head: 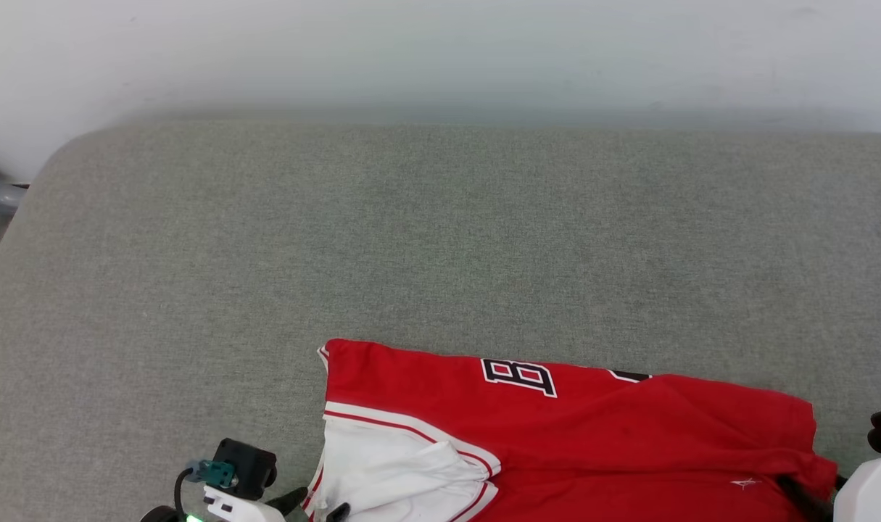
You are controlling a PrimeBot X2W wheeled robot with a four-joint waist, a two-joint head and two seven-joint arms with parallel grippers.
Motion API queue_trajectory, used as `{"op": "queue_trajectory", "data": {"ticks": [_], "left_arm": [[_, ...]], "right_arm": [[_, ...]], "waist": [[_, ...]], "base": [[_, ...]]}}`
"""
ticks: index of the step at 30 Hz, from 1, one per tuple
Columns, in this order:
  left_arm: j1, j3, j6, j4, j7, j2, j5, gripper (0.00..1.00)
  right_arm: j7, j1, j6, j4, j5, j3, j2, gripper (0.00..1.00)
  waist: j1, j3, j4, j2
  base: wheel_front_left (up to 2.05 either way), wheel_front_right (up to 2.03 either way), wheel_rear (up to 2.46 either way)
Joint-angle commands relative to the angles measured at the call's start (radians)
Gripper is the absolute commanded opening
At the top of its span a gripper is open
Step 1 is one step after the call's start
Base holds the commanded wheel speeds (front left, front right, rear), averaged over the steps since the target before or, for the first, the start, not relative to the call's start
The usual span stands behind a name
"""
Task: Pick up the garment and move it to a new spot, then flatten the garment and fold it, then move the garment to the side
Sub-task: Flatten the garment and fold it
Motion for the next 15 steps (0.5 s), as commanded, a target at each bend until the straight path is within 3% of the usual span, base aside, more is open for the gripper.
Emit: {"op": "queue_trajectory", "data": {"ticks": [1, 9, 15], "left_arm": [[0.004, 0.006, 0.002, 0.007, -0.015, -0.009, 0.003, 1.0], [-0.004, 0.067, 0.058, -0.001, -0.168, -0.048, 0.037, 1.0], [-0.029, 0.104, 0.121, -0.041, -0.276, -0.039, 0.123, 1.0]], "right_arm": [[0.009, 0.014, -0.001, -0.003, 0.005, 0.001, -0.007, 1.0], [0.057, 0.013, -0.001, -0.091, 0.0, -0.06, 0.01, 1.0], [0.145, 0.007, -0.001, -0.169, -0.043, -0.149, 0.078, 1.0]], "waist": [[0.0, -0.011, -0.002, 0.0], [0.0, -0.036, -0.008, 0.0], [0.0, -0.037, -0.001, 0.0]], "base": [[0.0, 0.0, 0.0], [0.0, 0.0, 0.0], [0.0, 0.0, 0.0]]}}
